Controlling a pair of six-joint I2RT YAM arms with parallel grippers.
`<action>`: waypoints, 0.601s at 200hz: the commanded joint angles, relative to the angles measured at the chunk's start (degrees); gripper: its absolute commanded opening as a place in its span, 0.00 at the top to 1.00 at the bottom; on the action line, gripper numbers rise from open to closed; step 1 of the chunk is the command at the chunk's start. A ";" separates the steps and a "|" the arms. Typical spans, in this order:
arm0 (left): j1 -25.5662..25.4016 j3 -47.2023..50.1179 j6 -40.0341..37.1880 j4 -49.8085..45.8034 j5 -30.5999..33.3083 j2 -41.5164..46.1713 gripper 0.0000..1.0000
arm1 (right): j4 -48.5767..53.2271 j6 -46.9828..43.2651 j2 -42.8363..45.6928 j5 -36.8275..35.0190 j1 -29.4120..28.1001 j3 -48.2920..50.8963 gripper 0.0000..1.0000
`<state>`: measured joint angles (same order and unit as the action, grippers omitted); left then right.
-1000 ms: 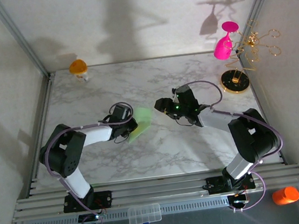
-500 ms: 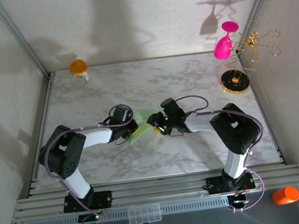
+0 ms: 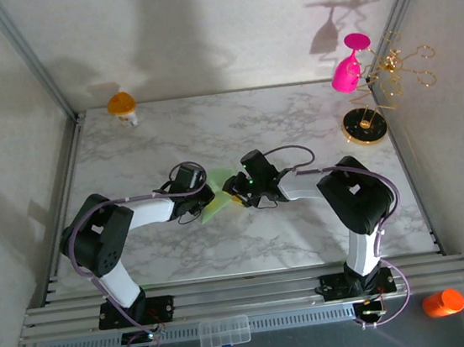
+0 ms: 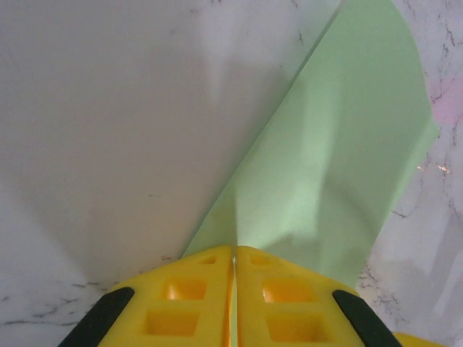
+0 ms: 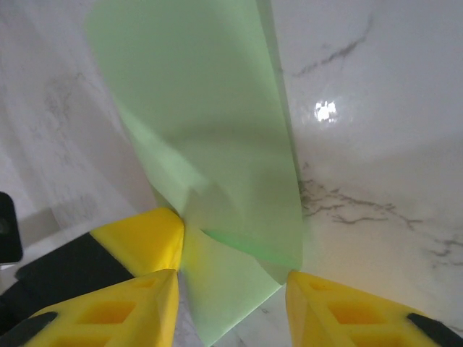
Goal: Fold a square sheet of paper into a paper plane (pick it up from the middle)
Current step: Fold the wing for the fifth time at the center of the table.
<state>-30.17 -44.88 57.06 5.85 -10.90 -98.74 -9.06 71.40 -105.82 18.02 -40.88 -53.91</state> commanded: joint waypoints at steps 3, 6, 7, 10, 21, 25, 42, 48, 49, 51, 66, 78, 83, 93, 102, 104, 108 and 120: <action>-0.32 0.94 0.04 -2.77 0.55 -0.77 0.89 | 2.14 -0.09 -1.54 -0.34 -0.52 -1.86 0.56; -0.32 0.94 0.07 -2.77 0.54 -0.82 0.89 | 2.08 -0.11 -1.62 -0.29 -0.51 -1.90 0.56; -0.32 0.89 0.03 -2.77 0.53 -0.79 0.89 | 2.05 -0.12 -1.65 -0.23 -0.51 -1.94 0.56; -0.32 0.93 0.07 -2.78 0.53 -0.77 0.89 | 2.03 -0.12 -1.73 -0.14 -0.56 -1.98 0.56; -0.32 1.02 0.03 -2.81 0.52 -0.79 0.89 | 2.10 -0.12 -1.93 0.00 -0.60 -2.13 0.56; -0.32 1.02 0.07 -2.84 0.57 -0.76 0.89 | 2.19 -0.20 -1.93 0.00 -0.60 -2.24 0.56; -0.32 1.00 -0.01 -2.94 0.70 -0.76 0.89 | 3.50 -0.38 -1.54 -0.87 -0.60 -2.33 0.56; -0.32 1.03 -0.02 -2.95 0.79 -0.68 0.89 | 4.10 -0.31 -1.23 -1.51 -0.64 -2.19 0.55; -0.32 1.03 -0.02 -2.95 0.83 -0.67 0.89 | 4.21 -0.30 -1.14 -1.59 -0.62 -2.09 0.55; -0.32 1.03 -0.02 -2.95 0.87 -0.67 0.89 | 4.40 -0.29 -0.99 -1.94 -0.61 -2.04 0.55; -0.32 1.11 -0.02 -3.12 1.05 -0.57 0.89 | 5.42 -0.29 0.32 -3.97 -0.60 -1.42 0.55; -0.32 1.20 -0.10 -3.29 1.23 -0.40 0.89 | 6.16 -0.29 1.24 -5.53 -0.60 -1.05 0.54; -0.32 1.20 -0.11 -3.31 1.23 -0.32 0.89 | 6.07 -0.29 1.45 -5.77 -0.60 -0.90 0.54; -0.32 1.20 -0.10 -3.30 1.31 -0.27 0.89 | 6.07 -0.22 1.51 -5.85 -0.54 -0.92 0.54; -0.32 1.20 -0.10 -3.24 1.32 -0.32 0.89 | 5.63 -0.36 1.20 -5.45 -0.58 -0.98 0.55; -0.32 1.20 -0.10 -3.24 1.27 -0.31 0.89 | 5.57 -0.37 1.11 -5.25 -0.55 -1.01 0.55; -0.32 1.20 -0.10 -3.29 1.31 -0.36 0.89 | 5.33 -0.38 0.88 -4.92 -0.52 -1.14 0.55; -0.32 1.20 -0.11 -3.14 1.23 -0.35 0.89 | 4.24 -0.92 0.16 -3.42 -0.53 -1.58 0.56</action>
<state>-30.17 -44.88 57.06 5.82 -10.74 -98.74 -5.67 71.37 -105.97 14.76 -41.25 -54.98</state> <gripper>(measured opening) 0.108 0.448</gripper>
